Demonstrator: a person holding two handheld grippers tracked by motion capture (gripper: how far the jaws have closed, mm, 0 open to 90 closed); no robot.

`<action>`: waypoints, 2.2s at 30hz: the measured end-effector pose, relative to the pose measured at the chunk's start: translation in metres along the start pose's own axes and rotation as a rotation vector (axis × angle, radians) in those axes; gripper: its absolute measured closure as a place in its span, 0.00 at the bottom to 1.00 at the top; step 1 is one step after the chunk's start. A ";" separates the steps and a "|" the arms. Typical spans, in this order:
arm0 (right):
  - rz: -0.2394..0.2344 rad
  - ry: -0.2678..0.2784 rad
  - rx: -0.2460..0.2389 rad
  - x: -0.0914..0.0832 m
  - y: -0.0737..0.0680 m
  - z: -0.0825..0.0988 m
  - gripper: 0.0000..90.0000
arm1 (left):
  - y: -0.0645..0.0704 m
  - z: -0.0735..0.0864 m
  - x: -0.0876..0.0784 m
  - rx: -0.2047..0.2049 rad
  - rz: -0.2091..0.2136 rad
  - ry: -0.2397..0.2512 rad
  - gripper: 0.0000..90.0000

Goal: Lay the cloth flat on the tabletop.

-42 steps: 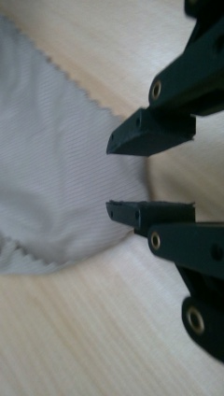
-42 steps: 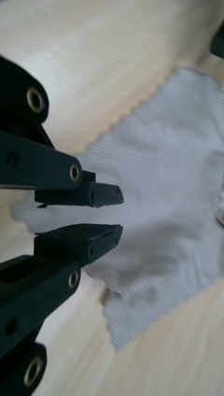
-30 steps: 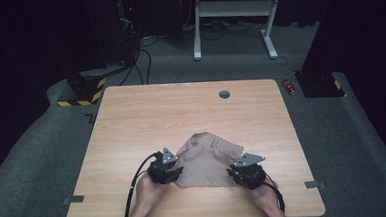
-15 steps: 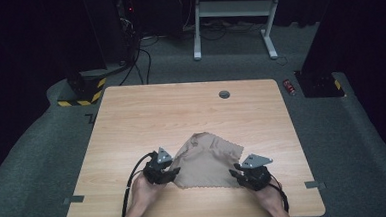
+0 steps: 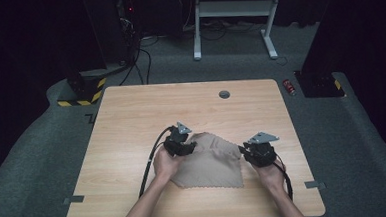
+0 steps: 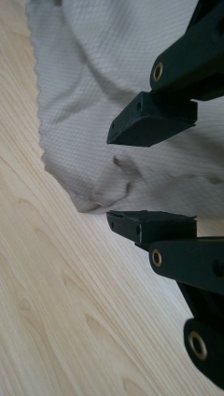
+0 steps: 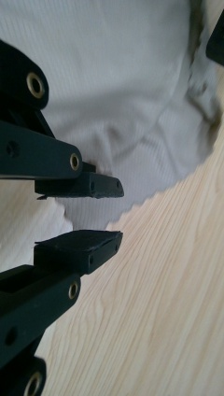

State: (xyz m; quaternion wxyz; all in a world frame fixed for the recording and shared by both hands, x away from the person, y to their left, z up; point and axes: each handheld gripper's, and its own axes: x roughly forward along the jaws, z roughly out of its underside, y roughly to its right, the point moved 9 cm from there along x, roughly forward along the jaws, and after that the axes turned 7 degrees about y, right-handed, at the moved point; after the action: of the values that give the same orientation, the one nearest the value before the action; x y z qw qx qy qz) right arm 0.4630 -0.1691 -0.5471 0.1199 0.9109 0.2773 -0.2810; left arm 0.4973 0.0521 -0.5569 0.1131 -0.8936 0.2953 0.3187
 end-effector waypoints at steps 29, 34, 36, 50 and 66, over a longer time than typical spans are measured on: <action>0.039 -0.073 -0.070 0.029 0.013 -0.023 1.00 | -0.035 -0.014 0.002 0.008 -0.064 -0.009 0.98; 0.063 -0.057 -0.076 0.041 0.017 -0.037 1.00 | -0.050 -0.010 0.006 -0.012 -0.099 -0.014 0.98; 0.064 -0.063 -0.073 0.044 0.017 -0.039 1.00 | -0.052 -0.009 0.007 -0.021 -0.108 -0.012 0.98; 0.076 -0.067 -0.024 0.058 0.024 -0.039 0.87 | -0.063 0.003 0.009 -0.043 -0.127 -0.023 0.96; 0.043 -0.186 -0.083 0.081 0.014 -0.021 1.00 | -0.064 -0.002 0.006 -0.046 -0.124 -0.004 0.99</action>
State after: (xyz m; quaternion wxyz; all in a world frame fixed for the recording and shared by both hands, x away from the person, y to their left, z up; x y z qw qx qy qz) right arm 0.5359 -0.1374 -0.5763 0.1890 0.8810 0.2567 -0.3496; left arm 0.5406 0.1002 -0.5577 0.1128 -0.9119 0.2316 0.3196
